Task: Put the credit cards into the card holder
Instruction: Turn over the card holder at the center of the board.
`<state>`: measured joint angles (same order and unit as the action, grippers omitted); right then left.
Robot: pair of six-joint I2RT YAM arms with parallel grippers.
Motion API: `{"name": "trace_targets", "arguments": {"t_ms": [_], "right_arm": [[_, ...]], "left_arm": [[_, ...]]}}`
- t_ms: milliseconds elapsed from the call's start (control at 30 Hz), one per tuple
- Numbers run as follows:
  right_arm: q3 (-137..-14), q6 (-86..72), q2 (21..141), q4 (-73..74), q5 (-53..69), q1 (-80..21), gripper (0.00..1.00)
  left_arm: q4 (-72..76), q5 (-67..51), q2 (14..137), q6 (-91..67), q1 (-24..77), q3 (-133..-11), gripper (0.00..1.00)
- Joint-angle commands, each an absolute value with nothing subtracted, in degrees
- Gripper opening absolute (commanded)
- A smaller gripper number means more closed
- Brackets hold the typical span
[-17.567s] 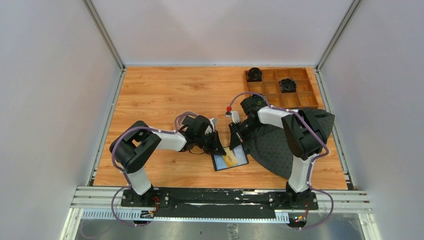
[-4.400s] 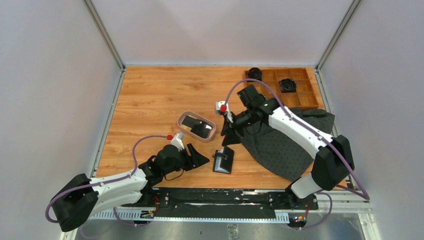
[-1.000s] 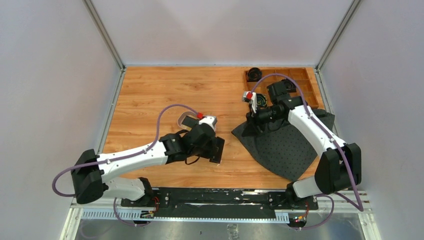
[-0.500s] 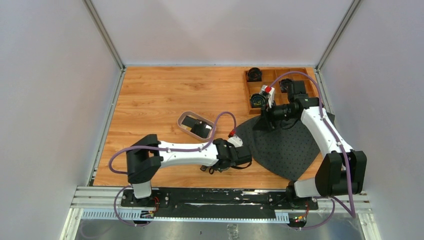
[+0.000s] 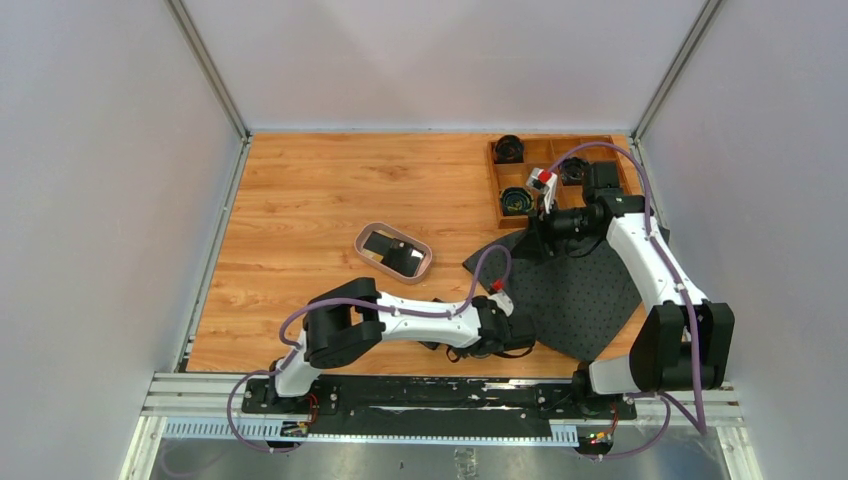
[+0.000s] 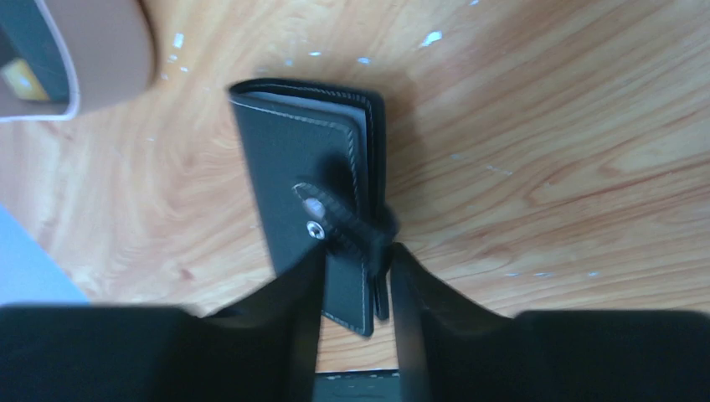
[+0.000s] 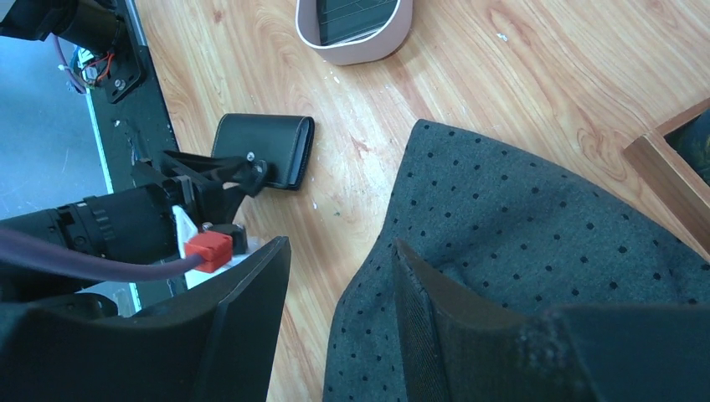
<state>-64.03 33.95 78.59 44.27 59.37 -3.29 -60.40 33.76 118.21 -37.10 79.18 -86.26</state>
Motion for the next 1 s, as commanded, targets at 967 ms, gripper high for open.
{"name": "trace_targets", "arguments": {"t_ms": [967], "right_arm": [[-50.29,76.32,65.80,52.48,78.41,-1.82,0.59]], "left_arm": [[-11.39,6.90,61.48,-32.84,62.96,-35.14,0.67]]}}
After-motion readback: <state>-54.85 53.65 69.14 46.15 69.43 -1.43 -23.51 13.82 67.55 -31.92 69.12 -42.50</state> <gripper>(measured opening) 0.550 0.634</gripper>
